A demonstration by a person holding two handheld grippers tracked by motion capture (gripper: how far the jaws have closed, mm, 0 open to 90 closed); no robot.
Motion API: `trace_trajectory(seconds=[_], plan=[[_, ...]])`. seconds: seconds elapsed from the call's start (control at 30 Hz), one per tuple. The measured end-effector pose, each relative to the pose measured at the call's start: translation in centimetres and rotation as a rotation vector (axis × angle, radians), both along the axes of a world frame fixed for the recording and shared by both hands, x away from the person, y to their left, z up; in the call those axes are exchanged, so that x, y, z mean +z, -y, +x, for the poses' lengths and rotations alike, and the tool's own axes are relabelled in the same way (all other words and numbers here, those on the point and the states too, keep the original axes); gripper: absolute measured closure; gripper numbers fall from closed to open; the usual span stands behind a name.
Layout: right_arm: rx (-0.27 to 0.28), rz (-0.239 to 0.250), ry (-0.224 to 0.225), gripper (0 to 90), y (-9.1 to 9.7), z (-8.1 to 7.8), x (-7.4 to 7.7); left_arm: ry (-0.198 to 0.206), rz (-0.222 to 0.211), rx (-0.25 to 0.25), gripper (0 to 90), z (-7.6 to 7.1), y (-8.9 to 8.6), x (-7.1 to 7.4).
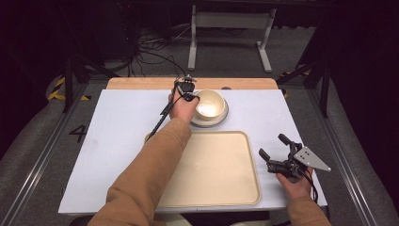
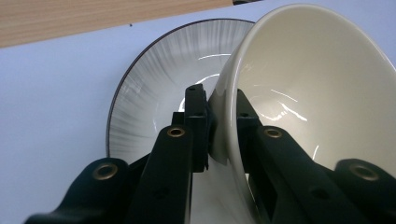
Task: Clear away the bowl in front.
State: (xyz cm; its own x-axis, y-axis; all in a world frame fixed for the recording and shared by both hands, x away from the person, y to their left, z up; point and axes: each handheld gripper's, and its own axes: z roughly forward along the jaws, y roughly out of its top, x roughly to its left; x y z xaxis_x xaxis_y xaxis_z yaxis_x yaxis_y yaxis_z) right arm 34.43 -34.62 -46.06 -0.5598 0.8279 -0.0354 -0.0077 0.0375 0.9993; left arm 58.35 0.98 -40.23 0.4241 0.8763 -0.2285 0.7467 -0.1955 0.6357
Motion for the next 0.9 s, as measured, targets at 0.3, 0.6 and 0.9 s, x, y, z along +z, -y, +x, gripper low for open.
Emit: trace_trajectory(seconds=[0.3,0.6,0.9], plan=[[0.000,0.000,0.000,2.8,0.0,0.0,0.0,0.000,-0.038,-0.023,82.2,-0.5,-1.1,1.8],[0.001,0.004,-0.001,2.4,0.0,0.0,0.0,-0.013,-0.052,-0.056,82.1,-1.2,-2.4,3.7],[0.004,-0.005,0.003,0.8,0.0,0.0,0.0,0.000,-0.023,-0.084,82.0,-2.0,-3.5,5.2]])
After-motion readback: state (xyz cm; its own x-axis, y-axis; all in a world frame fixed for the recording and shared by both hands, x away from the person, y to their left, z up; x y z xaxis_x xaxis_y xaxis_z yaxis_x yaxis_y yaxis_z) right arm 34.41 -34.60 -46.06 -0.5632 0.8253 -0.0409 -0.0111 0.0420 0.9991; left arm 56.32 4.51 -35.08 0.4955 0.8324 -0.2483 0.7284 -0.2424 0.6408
